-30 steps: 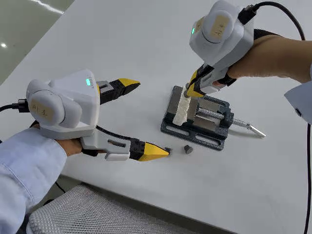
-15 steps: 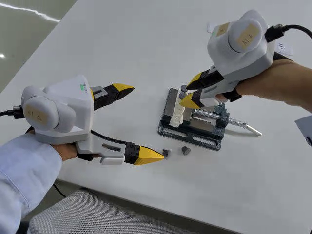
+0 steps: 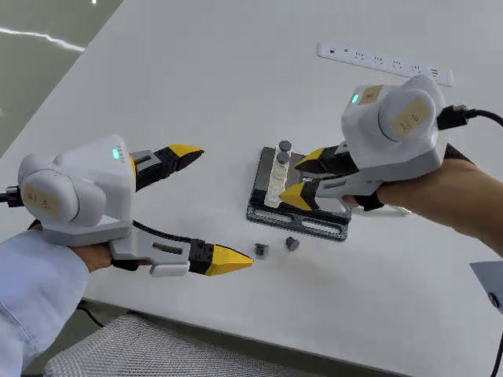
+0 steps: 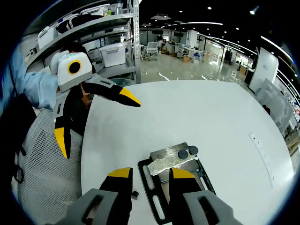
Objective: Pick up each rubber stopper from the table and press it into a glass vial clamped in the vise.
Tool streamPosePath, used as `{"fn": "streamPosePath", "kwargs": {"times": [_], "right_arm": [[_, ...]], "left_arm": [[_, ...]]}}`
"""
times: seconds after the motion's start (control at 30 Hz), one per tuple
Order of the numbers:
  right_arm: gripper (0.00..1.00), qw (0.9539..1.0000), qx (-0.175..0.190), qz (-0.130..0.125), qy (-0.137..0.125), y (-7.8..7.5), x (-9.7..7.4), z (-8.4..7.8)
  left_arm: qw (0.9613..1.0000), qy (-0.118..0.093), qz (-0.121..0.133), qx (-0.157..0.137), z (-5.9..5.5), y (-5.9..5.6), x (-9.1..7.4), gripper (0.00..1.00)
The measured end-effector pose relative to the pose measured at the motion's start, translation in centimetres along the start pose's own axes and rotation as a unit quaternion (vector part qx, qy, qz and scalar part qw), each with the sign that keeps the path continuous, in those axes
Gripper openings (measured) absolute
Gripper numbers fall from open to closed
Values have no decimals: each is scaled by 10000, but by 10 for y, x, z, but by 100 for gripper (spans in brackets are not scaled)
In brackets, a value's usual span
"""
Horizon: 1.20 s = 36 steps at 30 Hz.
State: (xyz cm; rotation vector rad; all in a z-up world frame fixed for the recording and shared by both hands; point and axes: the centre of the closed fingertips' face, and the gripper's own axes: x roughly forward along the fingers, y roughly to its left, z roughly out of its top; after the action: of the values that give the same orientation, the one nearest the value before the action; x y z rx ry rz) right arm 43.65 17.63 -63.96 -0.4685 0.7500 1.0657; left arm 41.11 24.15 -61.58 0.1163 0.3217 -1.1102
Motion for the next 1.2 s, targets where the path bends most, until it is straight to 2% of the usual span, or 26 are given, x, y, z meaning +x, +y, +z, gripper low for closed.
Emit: {"fn": "streamPosePath", "kwargs": {"times": [0.37, 0.7, 1.0, 1.2], "right_arm": [[33, 9981, 461, -276, -292, 15, 0, -23], [42, 9949, 762, -305, -583, 30, -5, -41], [41, 9933, 918, -342, -606, 40, -10, -59], [39, 9919, 1032, -448, -593, 42, -12, -69]], "left_arm": [[9999, 41, -124, -13, -7, -7, -5, 99], [9997, 70, -246, -22, -8, -12, -8, 99], [9992, 98, -376, -15, -7, -18, -3, 99], [9992, 103, -392, 12, -3, -18, 0, 99]]}}
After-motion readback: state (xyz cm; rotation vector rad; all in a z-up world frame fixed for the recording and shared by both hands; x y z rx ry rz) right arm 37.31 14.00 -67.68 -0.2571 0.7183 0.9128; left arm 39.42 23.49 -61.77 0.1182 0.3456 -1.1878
